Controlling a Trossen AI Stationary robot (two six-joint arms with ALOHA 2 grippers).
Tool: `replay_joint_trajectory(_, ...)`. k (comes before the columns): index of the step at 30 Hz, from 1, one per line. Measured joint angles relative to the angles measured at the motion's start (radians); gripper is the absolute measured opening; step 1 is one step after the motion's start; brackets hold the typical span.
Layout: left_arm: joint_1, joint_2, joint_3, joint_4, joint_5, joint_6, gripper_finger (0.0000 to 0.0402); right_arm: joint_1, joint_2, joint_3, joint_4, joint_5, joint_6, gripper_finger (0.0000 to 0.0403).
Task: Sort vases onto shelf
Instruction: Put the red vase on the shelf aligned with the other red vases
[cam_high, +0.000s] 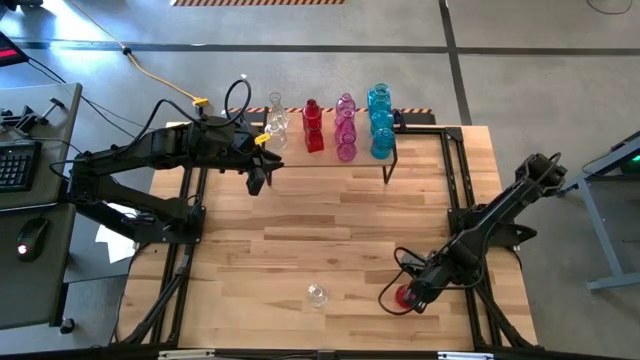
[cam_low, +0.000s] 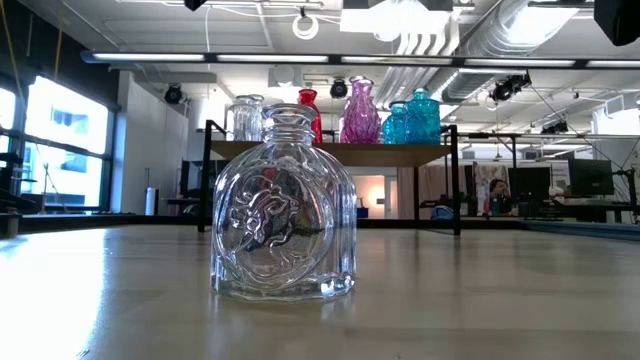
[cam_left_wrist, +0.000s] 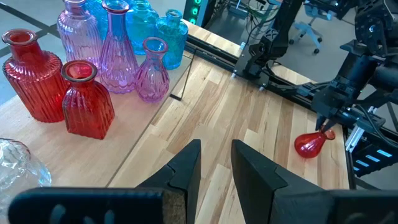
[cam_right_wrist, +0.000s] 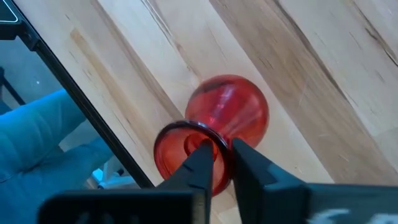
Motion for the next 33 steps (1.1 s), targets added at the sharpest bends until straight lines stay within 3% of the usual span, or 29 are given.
replay_joint_trajectory(3, 0.000, 0.000, 0.000, 0.000, 0.000, 0.000, 0.0081, -0.003, -0.001, 0.000, 0.002, 0.000, 0.000, 0.0006)
replay_joint_trajectory(29, 0.000, 0.000, 0.000, 0.000, 0.000, 0.003, 0.0081, -0.118, -0.003, 0.000, 0.032, -0.073, -0.064, 0.0000)
replay_joint_trajectory(33, 0.000, 0.000, 0.000, 0.000, -0.001, 0.135, 0.0081, -0.141, -0.003, 0.013, 0.019, -0.090, -0.074, 0.0000)
